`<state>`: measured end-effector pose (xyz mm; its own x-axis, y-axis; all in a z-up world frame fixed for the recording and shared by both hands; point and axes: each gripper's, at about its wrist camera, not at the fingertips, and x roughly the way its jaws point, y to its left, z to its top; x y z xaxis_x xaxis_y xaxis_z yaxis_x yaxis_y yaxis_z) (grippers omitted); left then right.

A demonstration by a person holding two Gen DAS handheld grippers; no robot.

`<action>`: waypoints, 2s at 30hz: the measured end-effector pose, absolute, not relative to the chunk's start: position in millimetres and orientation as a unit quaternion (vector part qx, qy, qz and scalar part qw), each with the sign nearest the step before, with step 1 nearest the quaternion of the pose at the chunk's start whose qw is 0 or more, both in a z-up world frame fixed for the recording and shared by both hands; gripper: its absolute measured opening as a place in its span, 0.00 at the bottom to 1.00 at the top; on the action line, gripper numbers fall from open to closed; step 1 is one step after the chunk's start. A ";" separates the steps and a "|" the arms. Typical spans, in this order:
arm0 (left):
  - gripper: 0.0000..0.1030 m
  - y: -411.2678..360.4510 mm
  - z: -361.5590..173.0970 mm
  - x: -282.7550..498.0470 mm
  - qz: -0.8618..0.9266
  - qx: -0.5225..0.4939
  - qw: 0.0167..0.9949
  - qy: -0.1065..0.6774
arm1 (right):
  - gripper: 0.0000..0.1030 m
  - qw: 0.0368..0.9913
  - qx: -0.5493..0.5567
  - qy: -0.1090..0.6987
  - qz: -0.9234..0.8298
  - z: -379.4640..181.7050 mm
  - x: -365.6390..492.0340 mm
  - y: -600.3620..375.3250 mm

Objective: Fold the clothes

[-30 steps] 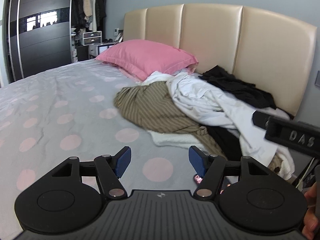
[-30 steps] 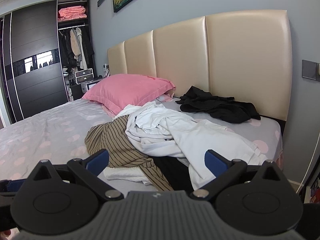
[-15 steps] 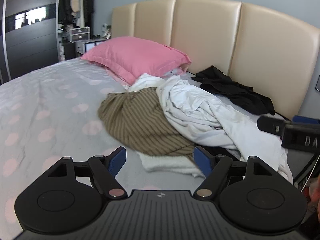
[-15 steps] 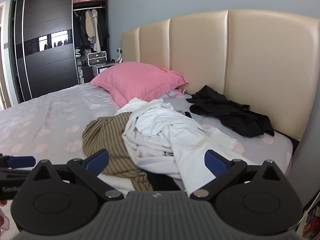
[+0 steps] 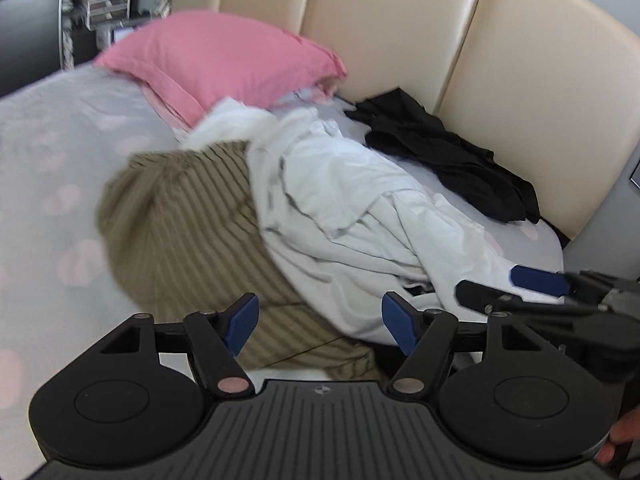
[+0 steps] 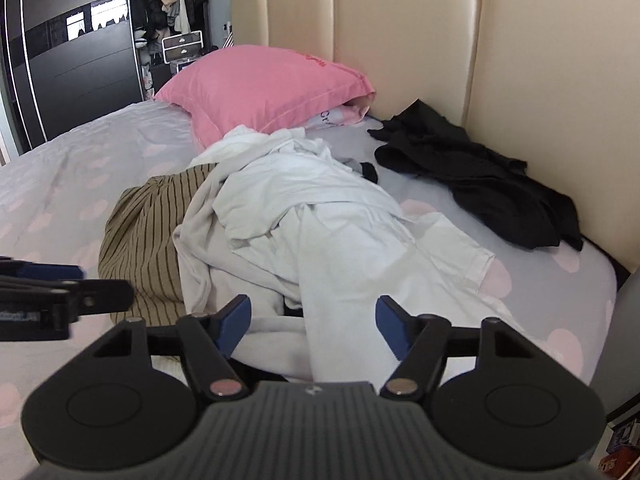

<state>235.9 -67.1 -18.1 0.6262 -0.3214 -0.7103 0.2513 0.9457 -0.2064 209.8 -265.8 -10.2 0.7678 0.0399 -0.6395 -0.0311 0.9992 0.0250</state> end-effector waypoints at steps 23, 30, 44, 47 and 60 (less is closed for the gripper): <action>0.34 -82.7 -42.2 259.9 -0.157 -0.050 0.883 0.440 | 0.62 0.941 -0.005 0.339 0.015 -23.6 221.2 -280.8; 0.46 -83.1 -33.5 247.6 -0.146 -0.024 0.883 0.445 | 0.38 0.932 -0.066 0.356 0.004 -44.4 228.2 -268.4; 0.49 -55.9 -17.9 207.2 -0.132 -0.007 0.886 0.446 | 0.07 0.948 0.064 0.303 0.075 10.5 198.4 -280.3; 0.49 -48.3 -8.7 198.6 -0.128 -0.005 0.888 0.441 | 0.07 0.941 0.068 0.303 0.132 23.2 187.4 -255.0; 0.52 -19.2 2.0 185.7 -0.110 0.005 0.892 0.439 | 0.72 0.941 0.001 0.285 0.181 28.9 159.8 -224.7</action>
